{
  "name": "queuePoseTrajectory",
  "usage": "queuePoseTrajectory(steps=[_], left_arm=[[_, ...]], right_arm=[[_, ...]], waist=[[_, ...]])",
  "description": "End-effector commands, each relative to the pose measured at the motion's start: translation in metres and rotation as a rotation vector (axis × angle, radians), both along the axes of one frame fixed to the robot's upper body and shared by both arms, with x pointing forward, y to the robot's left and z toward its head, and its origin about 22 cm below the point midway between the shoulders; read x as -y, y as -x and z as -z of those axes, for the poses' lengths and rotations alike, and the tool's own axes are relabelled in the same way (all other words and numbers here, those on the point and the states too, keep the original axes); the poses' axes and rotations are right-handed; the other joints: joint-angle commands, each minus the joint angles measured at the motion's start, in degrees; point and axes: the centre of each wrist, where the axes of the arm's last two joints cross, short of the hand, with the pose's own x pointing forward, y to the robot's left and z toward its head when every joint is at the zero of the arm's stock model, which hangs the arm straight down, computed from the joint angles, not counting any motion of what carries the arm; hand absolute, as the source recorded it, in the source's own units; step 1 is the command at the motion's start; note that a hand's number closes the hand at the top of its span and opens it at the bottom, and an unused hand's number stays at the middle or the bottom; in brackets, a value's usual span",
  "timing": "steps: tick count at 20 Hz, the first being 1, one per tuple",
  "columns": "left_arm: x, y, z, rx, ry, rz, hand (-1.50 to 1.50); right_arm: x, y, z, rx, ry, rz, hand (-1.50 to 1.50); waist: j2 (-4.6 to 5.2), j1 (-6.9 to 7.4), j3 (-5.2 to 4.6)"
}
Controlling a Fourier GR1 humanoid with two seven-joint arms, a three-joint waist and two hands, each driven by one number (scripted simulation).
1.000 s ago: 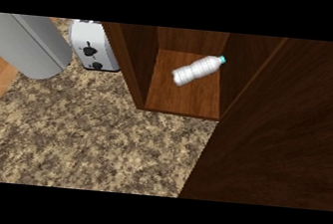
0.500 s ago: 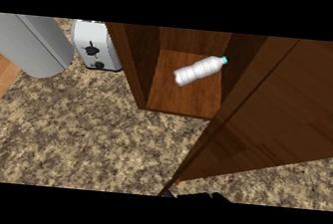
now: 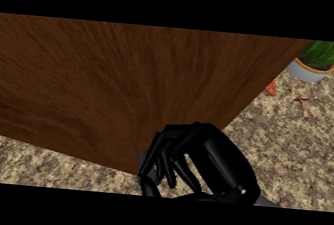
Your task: Pick up the bottled water, place it into the cabinet and close the cabinet
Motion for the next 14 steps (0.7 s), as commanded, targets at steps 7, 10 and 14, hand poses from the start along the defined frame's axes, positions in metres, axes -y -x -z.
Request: queuePoseTrajectory(steps=[7, 10, 14], left_arm=[[-0.016, 0.013, -0.014, 0.029, 0.022, -0.02, -1.5], [-0.02, 0.022, -0.011, 0.021, 0.018, -0.015, -1.5], [-0.041, 0.031, -0.019, 0.023, 0.0, -0.029, -1.5]], right_arm=[[0.018, -0.098, -0.01, -0.044, -0.056, 0.016, 1.5], [0.022, -0.128, -0.004, -0.038, -0.031, 0.018, 1.5], [0.021, -0.136, -0.009, -0.035, 0.013, -0.026, 1.5]], waist=[[0.06, -1.53, 0.14], [0.2, -0.92, 0.14], [0.0, -1.42, 0.12]])
